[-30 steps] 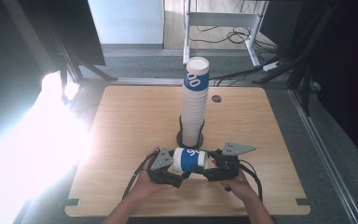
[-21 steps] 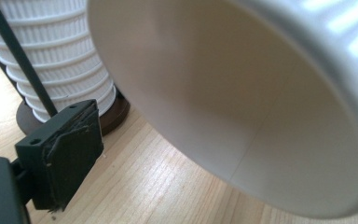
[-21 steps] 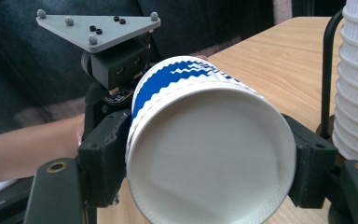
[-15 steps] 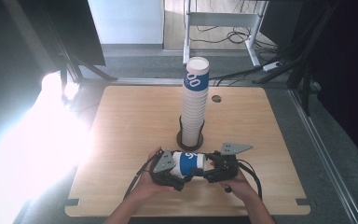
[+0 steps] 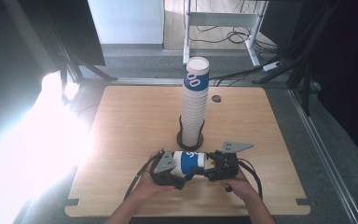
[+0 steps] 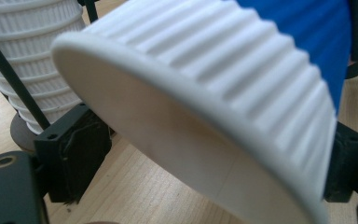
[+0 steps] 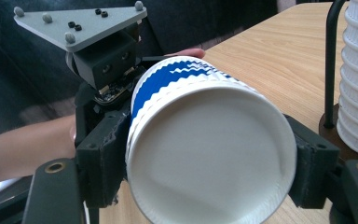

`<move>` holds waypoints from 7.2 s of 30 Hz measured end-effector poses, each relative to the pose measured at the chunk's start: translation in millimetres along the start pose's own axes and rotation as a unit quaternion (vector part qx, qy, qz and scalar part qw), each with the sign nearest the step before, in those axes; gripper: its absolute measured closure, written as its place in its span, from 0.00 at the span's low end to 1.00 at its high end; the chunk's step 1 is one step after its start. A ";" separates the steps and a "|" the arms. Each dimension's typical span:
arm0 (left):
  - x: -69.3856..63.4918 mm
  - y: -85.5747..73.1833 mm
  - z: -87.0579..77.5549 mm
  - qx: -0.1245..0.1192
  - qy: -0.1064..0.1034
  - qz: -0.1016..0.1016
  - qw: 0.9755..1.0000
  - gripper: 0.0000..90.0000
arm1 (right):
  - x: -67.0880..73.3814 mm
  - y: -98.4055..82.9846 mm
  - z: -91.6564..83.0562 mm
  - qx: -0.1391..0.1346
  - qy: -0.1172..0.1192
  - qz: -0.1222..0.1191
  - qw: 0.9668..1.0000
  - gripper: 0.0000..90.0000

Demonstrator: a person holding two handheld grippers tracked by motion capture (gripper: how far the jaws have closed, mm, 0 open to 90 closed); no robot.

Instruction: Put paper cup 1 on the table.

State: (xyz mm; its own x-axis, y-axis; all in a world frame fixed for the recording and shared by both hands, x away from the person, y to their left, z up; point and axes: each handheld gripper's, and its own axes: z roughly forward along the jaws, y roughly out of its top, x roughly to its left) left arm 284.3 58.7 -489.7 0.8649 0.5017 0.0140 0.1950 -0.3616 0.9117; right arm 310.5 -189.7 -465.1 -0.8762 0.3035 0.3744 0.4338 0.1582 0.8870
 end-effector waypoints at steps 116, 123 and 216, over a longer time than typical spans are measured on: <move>5.5 -2.2 -18.9 -0.022 -0.010 0.024 0.999 0.14 | -11.0 1.8 -10.3 0.021 -0.002 0.020 1.000 0.21; 13.5 -0.4 -26.0 0.014 -0.004 0.043 0.999 0.14 | -7.7 8.7 -16.8 0.025 -0.018 0.001 1.000 0.19; 6.9 18.6 -11.1 0.140 -0.058 0.137 0.979 0.12 | 2.7 20.6 33.9 0.288 0.001 -0.146 0.947 0.29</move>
State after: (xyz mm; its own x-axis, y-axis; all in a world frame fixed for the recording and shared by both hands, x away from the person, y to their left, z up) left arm 288.7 64.1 -468.0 0.9458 0.2700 0.1802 0.0545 -0.6794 0.7317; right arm 324.3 -153.8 -455.0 -0.9764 0.1666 0.1373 0.2156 0.7207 0.6588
